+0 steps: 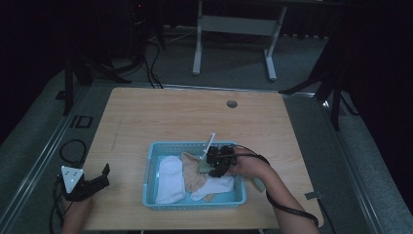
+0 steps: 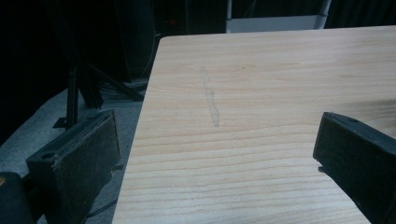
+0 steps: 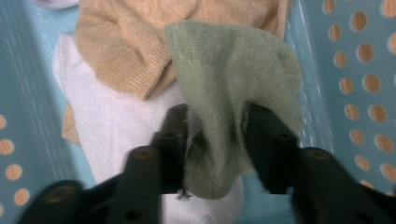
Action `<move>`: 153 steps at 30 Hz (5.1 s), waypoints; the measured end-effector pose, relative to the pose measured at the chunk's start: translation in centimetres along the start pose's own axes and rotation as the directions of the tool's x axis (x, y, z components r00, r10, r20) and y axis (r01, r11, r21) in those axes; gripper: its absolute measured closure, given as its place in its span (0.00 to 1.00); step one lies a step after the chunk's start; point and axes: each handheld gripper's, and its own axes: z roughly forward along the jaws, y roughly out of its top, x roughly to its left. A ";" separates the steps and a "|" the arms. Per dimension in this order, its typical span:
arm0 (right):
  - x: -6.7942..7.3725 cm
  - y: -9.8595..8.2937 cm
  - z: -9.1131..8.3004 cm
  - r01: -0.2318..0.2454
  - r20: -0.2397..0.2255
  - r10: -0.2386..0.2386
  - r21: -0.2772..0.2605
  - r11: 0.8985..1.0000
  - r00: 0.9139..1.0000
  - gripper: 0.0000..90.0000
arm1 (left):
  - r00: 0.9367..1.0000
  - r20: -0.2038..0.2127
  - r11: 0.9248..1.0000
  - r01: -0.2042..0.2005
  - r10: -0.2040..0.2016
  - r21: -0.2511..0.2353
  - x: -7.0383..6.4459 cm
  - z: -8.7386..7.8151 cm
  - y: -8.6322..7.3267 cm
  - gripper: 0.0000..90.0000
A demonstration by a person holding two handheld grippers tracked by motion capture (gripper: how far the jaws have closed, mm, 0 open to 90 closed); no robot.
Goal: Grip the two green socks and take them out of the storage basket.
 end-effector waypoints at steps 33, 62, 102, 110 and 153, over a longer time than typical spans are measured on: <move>0.5 -0.5 -10.0 0.049 0.074 -0.042 -0.106 0.993 0.996 0.93 | 1.000 -0.004 1.000 -0.003 0.003 0.003 -0.1 0.0 0.0 0.00; -3.4 -11.4 -15.5 -0.165 0.211 0.212 -0.219 0.962 0.954 0.93 | 1.000 -0.007 1.000 -0.003 0.003 0.006 -0.1 0.0 0.0 0.00; -8.0 -20.3 -2.7 -0.469 0.135 0.502 -0.214 0.857 0.855 0.91 | 1.000 -0.010 1.000 -0.003 0.003 0.007 -0.1 0.0 0.0 0.00; -7.7 -20.2 -3.8 -0.483 0.134 0.519 -0.232 0.845 0.844 0.61 | 1.000 -0.008 1.000 -0.004 0.004 0.007 -0.1 0.0 0.0 0.00; -0.9 -29.4 -3.0 -0.549 0.173 0.840 -0.685 0.478 0.515 0.12 | 1.000 -0.010 1.000 -0.006 0.006 0.007 -0.1 0.0 0.0 0.00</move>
